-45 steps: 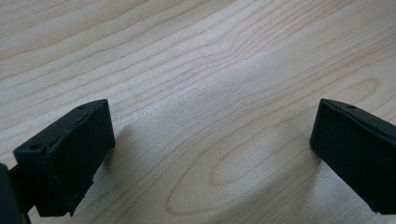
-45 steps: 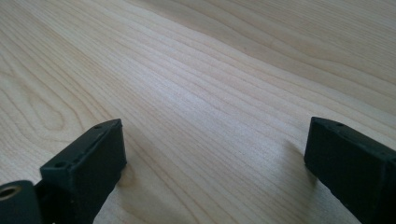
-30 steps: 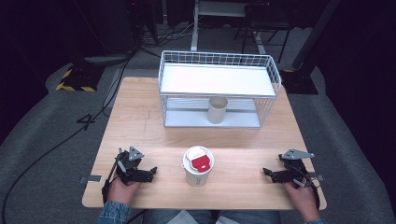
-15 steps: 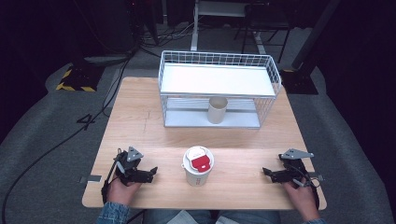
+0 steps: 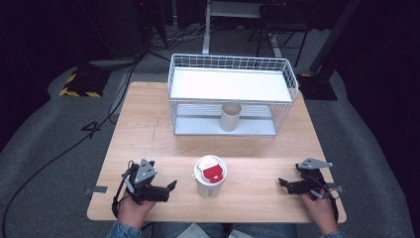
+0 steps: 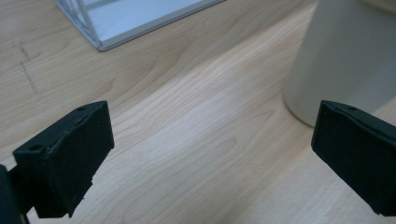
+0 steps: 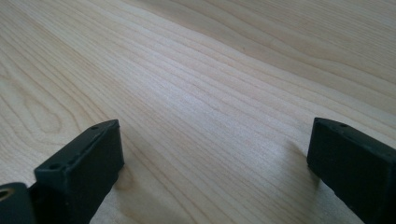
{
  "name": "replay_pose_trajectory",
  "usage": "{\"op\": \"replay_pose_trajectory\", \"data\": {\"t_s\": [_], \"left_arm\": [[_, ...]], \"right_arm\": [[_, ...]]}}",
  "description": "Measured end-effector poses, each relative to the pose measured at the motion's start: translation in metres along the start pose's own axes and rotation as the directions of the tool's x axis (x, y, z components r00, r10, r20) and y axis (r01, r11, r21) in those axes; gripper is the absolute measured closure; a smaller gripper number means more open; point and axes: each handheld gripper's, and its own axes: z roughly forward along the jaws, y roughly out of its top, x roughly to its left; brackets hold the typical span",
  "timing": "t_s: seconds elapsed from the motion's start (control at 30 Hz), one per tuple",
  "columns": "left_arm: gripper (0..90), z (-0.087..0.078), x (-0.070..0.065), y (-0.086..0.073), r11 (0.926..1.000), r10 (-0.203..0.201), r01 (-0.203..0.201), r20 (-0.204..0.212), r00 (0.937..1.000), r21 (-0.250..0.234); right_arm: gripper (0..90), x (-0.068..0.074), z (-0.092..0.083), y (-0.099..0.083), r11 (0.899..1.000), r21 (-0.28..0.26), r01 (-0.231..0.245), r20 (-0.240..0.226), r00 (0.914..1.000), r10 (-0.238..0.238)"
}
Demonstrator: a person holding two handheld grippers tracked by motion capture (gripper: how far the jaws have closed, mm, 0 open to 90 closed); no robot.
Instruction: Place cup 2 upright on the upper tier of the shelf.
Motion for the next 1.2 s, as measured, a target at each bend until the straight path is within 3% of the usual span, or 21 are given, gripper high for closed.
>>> {"op": "replay_pose_trajectory", "data": {"t_s": [0.33, 0.53, 0.7, 0.97, 1.2], "left_arm": [[0.0, -0.011, -0.023, 0.005, 0.9944, 0.05, -0.043, 0.081, 0.9955, -0.097], [0.0, -0.011, -0.03, 0.007, 0.9865, 0.049, -0.024, 0.152, 0.9872, -0.162], [0.0, -0.008, -0.036, 0.009, 0.9824, 0.055, -0.021, 0.179, 0.9823, -0.186], [0.0, 0.005, -0.05, 0.017, 0.9758, 0.098, -0.043, 0.254, 0.9621, -0.214], [0.0, 0.016, -0.057, 0.02, 0.9713, 0.107, -0.038, 0.289, 0.9513, -0.235]], "right_arm": [[3.7, 0.0, 0.0, 0.0, 1.0, 0.0, 0.0, 0.0, 1.0, 0.0], [3.7, 0.0, 0.0, 0.0, 1.0, 0.0, 0.0, 0.0, 1.0, 0.0], [3.7, 0.0, 0.0, 0.0, 1.0, 0.0, 0.0, 0.0, 1.0, 0.0], [3.6, 0.002, 0.0, 0.0, 1.0, 0.002, -0.008, 0.009, 0.9999, 0.008], [3.6, 0.002, 0.0, 0.0, 1.0, 0.002, -0.011, 0.012, 0.9999, 0.011]]}}
